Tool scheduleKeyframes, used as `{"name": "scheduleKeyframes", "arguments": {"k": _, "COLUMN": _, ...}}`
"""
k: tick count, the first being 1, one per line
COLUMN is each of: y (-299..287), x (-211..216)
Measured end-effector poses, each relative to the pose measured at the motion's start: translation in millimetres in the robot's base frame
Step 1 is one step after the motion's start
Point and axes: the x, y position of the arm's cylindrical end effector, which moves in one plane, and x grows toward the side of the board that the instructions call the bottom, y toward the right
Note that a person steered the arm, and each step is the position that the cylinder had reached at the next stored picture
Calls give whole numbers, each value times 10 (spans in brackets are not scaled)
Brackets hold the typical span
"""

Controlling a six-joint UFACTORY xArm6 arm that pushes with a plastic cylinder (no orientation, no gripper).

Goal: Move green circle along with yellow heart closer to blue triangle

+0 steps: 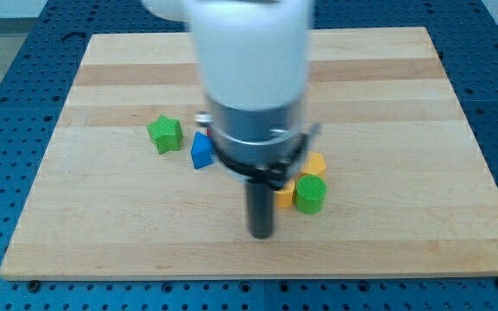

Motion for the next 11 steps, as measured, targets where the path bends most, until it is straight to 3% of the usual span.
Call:
{"name": "scheduleKeyframes", "arguments": {"k": 1, "y": 628, "x": 59}}
{"name": "scheduleKeyframes", "arguments": {"k": 2, "y": 1085, "x": -212}}
{"name": "scheduleKeyframes", "arguments": {"k": 3, "y": 999, "x": -347}}
{"name": "scheduleKeyframes", "arguments": {"k": 5, "y": -11, "x": -347}}
{"name": "scheduleKeyframes", "arguments": {"k": 6, "y": 24, "x": -347}}
{"name": "scheduleKeyframes", "arguments": {"k": 8, "y": 811, "x": -522}}
{"name": "scheduleKeyframes", "arguments": {"k": 9, "y": 686, "x": -562}}
{"name": "scheduleKeyframes", "arguments": {"k": 11, "y": -152, "x": -572}}
